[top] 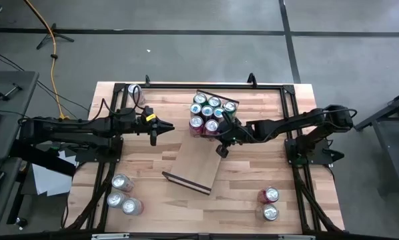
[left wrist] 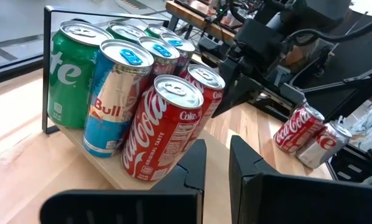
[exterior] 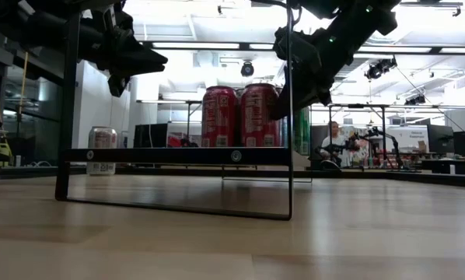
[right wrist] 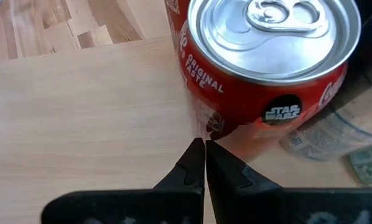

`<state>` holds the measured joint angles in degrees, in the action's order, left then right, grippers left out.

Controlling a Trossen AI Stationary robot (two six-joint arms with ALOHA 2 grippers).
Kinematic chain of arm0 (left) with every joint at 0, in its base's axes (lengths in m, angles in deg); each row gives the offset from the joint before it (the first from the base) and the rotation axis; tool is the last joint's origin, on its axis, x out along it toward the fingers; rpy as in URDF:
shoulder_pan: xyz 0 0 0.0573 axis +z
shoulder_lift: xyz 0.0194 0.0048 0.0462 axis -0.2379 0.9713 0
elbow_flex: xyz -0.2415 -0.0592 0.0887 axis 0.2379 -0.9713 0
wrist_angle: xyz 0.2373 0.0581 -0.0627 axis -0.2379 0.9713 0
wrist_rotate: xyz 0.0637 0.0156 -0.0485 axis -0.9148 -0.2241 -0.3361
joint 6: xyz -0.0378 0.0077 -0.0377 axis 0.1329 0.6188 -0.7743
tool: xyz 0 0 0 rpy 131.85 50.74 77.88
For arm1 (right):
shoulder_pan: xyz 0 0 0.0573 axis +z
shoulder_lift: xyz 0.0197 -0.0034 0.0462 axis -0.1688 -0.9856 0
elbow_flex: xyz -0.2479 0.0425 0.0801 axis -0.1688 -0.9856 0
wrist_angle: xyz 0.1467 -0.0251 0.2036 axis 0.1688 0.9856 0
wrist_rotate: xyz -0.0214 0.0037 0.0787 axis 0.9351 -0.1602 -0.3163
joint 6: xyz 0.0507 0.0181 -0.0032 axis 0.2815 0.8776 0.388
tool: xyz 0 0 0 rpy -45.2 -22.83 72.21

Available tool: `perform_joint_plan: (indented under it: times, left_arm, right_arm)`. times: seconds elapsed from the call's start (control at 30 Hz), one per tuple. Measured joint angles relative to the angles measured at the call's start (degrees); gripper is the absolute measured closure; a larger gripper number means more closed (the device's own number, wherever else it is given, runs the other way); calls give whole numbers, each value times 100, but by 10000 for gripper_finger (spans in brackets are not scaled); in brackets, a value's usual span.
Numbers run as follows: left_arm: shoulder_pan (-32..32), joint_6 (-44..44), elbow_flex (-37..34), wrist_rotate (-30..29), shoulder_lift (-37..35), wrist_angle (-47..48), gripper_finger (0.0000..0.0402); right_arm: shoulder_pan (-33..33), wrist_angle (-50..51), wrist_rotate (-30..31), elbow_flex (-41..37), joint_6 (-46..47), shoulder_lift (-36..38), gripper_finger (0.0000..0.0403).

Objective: Place canned beverage on shelf
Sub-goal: Put the top red soda can on the shelf aligned with the other red soda can

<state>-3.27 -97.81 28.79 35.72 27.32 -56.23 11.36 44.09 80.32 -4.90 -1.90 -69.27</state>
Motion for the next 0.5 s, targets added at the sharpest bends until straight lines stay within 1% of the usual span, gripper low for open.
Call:
perform_joint_plan:
  times: [0.17,0.37,0.5]
  left_arm:
    - [-2,-3,0,0,0,-2,401]
    - [-2,-1,0,0,0,-2,401]
    - [-2,-1,0,63,0,-70,401]
  right_arm:
    - [-90,-6,9,0,-218,0,403]
    - [-131,-98,-28,0,-234,0,403]
    - [-99,135,-478,2,-232,80,403]
